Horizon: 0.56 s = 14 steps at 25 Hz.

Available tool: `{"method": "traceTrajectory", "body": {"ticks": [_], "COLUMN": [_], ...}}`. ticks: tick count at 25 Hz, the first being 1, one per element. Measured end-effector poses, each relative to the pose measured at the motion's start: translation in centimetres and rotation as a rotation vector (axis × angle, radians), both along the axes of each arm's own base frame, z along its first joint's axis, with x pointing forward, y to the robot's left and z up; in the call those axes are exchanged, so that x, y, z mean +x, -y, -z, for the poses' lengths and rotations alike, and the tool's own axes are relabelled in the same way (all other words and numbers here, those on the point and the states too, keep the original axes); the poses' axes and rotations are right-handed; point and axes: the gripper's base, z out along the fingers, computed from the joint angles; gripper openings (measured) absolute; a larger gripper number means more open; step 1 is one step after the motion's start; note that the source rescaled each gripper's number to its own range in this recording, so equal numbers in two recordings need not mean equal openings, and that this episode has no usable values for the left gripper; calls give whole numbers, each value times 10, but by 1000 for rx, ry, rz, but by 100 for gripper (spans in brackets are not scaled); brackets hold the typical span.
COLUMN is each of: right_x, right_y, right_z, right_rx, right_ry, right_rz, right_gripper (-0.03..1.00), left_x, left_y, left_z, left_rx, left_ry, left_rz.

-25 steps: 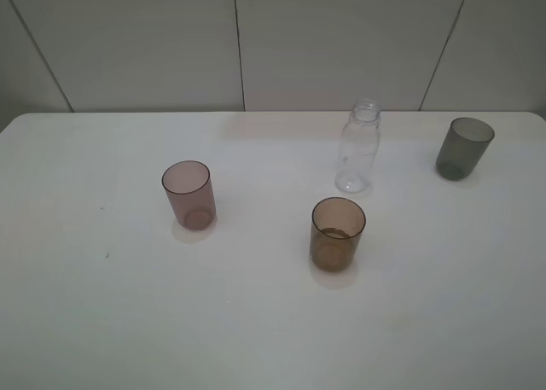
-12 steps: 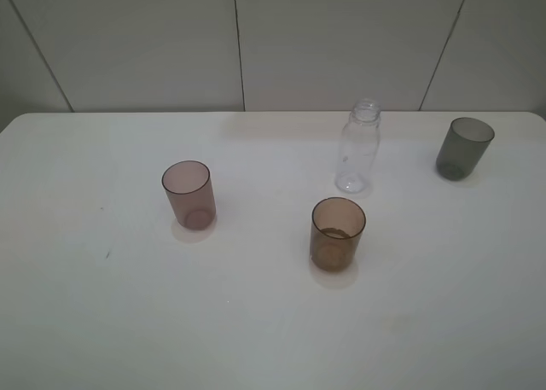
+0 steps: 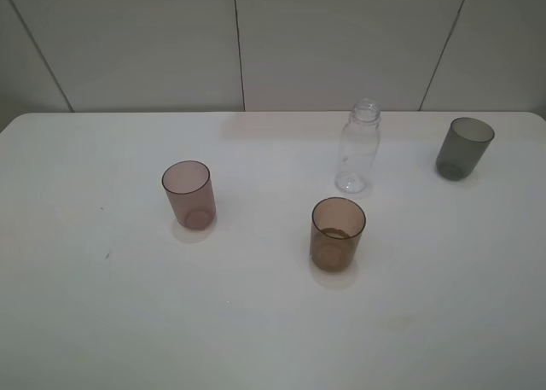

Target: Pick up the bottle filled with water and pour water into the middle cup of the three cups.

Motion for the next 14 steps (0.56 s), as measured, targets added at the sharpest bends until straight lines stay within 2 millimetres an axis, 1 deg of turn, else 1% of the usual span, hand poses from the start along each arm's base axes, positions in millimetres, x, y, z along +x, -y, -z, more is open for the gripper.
{"method": "traceTrajectory", "body": {"ticks": [7,14], "right_x": [0,0], "right_y": [0,0], "right_z": [0,0], "right_rx": [-1,0], "right_ry": [0,0], "right_rz": [59,63], "right_gripper": [81,81], "left_x": [0,0], "left_y": [0,0], "left_z": [0,0], "left_rx": [0,0], "left_ry": [0,0], "left_rz": [0,0]}}
